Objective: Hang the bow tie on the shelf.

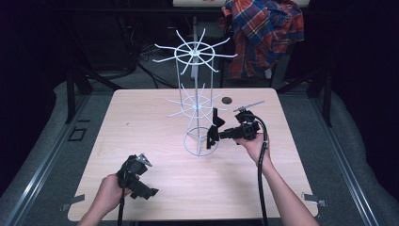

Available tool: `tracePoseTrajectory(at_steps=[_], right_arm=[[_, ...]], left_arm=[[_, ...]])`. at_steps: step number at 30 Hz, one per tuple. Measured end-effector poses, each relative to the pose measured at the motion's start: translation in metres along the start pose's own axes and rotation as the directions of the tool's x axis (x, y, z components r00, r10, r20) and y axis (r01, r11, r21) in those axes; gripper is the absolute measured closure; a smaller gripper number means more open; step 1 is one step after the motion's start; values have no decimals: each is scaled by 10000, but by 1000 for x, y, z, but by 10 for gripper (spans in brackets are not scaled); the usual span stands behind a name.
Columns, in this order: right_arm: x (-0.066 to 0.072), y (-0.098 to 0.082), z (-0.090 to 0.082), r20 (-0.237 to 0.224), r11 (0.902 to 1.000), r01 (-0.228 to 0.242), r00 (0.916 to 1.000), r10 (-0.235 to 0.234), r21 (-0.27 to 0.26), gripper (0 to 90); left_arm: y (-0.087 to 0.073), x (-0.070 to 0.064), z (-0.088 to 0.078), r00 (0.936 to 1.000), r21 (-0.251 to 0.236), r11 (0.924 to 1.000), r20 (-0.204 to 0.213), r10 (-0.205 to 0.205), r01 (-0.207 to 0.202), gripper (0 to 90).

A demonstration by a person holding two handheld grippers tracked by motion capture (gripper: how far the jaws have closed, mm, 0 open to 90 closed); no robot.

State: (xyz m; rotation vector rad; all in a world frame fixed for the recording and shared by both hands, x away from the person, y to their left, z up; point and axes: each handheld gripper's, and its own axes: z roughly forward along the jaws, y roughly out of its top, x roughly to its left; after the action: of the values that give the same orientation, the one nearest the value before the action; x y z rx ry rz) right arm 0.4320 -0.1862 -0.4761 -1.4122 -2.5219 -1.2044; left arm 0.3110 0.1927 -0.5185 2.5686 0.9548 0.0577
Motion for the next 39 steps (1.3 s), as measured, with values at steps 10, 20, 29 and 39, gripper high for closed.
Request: tracePoseTrajectory(at_steps=[10,20,29,39], right_arm=[[4,-2,-15,398,9993,358,9986,-362,112,442],[6,-10,-41,1071,9963,832,9910,-806,-203,319],[12,-20,-57,1974,9940,1040,9757,-956,-328,177],[21,-38,-66,2676,9885,1490,9517,-1508,268,114]], left_arm=[[0,0,0,10000,6,10000,46,8,-8,5],[1,0,0,10000,-75,10000,48,-8,8,5],[1,-1,-1,10000,-105,9999,64,-5,5,5],[2,-2,-1,10000,-174,9998,43,41,-40,5]])
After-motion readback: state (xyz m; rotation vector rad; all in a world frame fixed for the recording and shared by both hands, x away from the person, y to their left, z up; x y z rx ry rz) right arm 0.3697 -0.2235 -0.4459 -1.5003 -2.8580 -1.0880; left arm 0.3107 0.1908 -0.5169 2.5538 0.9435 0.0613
